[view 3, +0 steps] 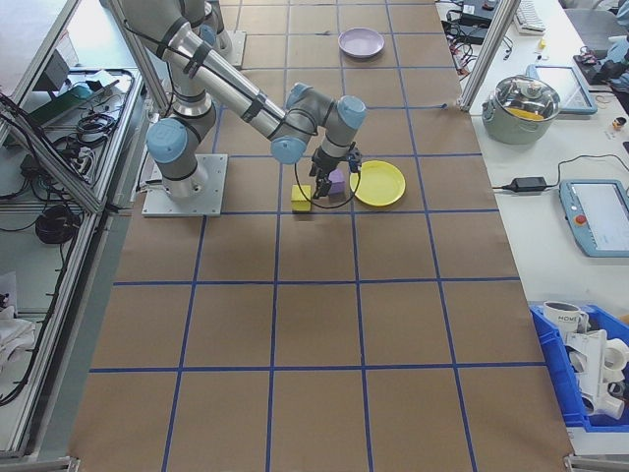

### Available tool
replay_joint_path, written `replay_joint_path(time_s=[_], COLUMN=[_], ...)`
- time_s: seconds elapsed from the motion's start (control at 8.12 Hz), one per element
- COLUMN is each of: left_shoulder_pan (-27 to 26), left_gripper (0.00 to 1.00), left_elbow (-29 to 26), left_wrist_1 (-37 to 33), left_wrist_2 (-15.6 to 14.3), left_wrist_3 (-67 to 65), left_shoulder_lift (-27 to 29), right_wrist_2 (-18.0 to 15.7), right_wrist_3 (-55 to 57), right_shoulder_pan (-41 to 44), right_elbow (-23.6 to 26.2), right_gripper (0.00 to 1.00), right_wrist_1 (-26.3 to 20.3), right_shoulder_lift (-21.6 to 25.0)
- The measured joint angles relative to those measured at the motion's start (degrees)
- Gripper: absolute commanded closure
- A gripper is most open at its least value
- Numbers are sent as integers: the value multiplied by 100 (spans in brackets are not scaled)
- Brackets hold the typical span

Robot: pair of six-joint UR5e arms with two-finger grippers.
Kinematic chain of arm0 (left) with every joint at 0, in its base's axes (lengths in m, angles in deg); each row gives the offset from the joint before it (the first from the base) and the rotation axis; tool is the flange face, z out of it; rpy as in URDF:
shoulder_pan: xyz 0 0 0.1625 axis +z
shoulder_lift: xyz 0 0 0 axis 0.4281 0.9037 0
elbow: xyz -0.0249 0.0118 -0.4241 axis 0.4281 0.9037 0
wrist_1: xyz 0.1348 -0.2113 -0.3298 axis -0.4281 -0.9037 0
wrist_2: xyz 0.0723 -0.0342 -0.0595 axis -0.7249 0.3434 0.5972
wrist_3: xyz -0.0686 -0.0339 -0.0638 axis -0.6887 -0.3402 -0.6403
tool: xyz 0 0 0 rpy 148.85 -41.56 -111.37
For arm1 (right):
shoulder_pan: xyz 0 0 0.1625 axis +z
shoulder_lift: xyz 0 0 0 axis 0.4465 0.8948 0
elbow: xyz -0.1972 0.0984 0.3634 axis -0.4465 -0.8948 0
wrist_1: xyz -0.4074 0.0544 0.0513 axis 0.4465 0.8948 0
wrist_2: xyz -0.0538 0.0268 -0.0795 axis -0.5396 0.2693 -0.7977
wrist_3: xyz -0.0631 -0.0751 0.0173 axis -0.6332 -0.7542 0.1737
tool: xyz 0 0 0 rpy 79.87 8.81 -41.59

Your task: Sort blocks by color into plates

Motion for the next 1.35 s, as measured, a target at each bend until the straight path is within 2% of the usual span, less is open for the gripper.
replay_joint_path(time_s=[0.12,0.37,0.49,0.62,0.98,1.11,1.35], left_shoulder_pan=[1,1,1,2,9,10,10], left_gripper=[0,0,0,0,0,0,0], left_elbow=[0,-2,-2,-2,-10,-23,-49], left_wrist_1=[0,4,7,12,17,17,14], left_wrist_2=[0,0,0,0,4,6,8], left_wrist_3=[0,0,0,0,0,0,0], left_shoulder_lift=[-2,0,2,4,12,25,45], right_wrist_2=[-178,-357,-373,-382,-582,-641,-637], right_wrist_3=[12,42,107,244,472,516,698], right_shoulder_pan=[-7,-11,-12,-12,-12,-12,5], right_elbow=[20,84,99,105,23,-203,-1135], right_gripper=[10,42,54,61,58,57,54], right_wrist_1=[-12,-36,-167,-366,-750,-1008,-1923], right_shoulder_lift=[-160,-307,-340,-356,-338,-292,-259])
